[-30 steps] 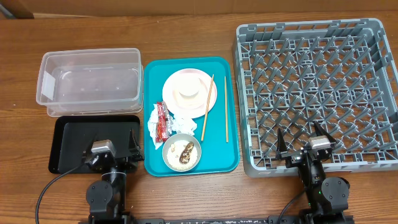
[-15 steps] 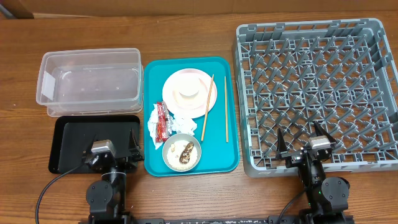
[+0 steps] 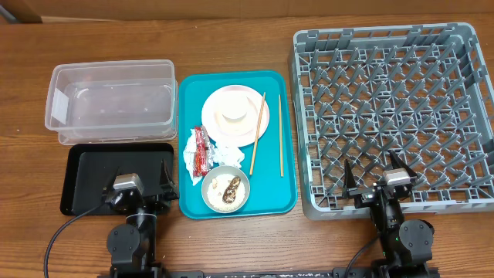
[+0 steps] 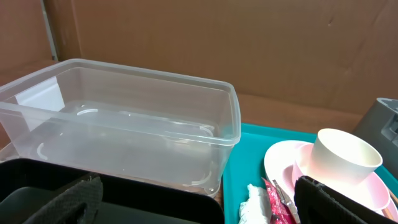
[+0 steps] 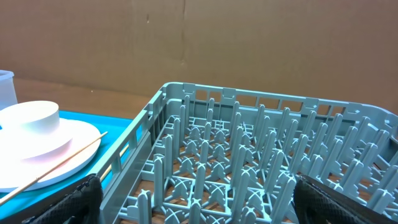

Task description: Sort waste into correct bins and load items into the dishwasher

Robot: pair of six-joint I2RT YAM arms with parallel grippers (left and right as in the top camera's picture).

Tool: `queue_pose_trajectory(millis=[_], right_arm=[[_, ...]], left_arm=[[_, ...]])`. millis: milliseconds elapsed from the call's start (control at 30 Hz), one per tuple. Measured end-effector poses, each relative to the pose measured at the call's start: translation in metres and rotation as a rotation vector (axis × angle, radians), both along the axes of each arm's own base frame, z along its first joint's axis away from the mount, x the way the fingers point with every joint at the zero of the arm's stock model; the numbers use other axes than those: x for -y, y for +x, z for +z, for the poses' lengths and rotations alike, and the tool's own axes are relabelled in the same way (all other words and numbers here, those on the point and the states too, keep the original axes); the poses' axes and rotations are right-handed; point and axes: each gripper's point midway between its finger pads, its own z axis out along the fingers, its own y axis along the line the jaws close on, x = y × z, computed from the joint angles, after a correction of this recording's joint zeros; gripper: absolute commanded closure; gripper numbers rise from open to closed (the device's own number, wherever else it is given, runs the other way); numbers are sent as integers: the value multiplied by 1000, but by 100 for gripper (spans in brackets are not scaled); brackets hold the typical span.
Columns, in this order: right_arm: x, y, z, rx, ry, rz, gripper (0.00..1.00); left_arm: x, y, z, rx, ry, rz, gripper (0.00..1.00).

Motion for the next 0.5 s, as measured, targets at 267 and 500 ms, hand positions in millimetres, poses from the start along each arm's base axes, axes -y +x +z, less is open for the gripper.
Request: queue_pose_trajectory(millis=[267, 500], right_arm=[[0, 0, 0, 0, 0, 0, 0], [0, 0, 0, 0, -1, 0, 0]], left_arm=[[0, 0, 0, 1, 0, 0, 0], [14, 2, 10, 40, -6, -84, 0]])
